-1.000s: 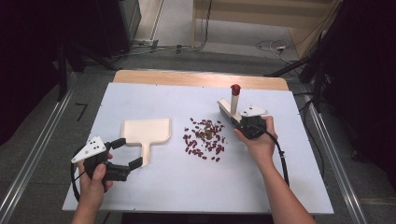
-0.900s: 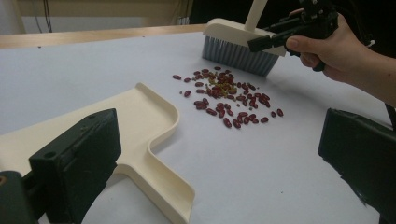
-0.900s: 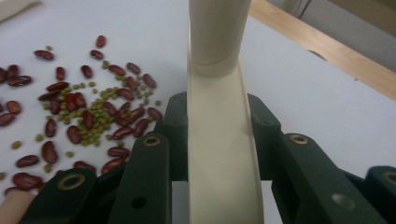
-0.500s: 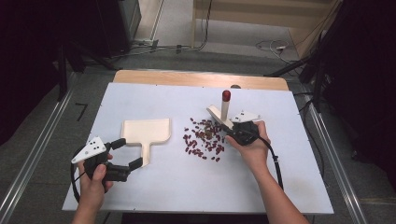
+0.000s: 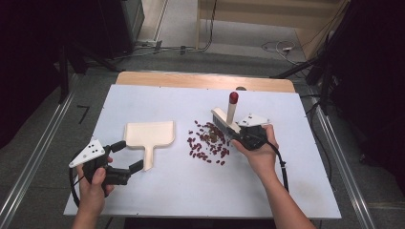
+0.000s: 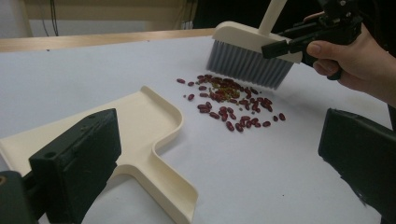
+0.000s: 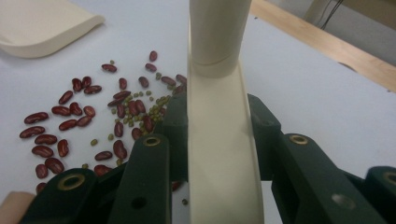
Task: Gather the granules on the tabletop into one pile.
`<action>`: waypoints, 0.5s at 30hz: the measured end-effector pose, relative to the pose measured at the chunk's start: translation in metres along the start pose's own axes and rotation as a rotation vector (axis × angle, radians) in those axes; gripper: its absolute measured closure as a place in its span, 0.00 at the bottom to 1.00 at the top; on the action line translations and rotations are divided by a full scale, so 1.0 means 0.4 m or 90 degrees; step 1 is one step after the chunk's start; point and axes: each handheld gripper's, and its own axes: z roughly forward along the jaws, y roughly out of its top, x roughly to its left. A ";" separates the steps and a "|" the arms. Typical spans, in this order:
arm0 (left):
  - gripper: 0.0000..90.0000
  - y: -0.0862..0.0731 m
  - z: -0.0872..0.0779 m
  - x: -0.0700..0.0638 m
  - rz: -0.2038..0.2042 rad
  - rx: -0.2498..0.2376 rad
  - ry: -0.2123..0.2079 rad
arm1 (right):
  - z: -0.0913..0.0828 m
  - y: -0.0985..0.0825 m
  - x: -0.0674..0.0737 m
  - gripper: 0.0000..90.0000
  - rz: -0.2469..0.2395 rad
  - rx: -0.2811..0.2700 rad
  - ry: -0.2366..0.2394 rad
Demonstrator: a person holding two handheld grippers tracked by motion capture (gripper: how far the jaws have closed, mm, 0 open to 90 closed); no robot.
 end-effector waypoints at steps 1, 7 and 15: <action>0.00 0.000 -0.001 0.000 -0.001 -0.002 0.000 | -0.007 0.003 -0.002 0.73 0.004 -0.007 0.002; 0.00 -0.001 0.001 0.004 -0.004 0.000 0.001 | -0.055 0.025 0.037 0.73 0.022 -0.050 0.086; 0.00 -0.001 0.002 0.004 -0.003 0.004 0.005 | -0.052 0.034 0.153 0.73 0.059 -0.021 0.214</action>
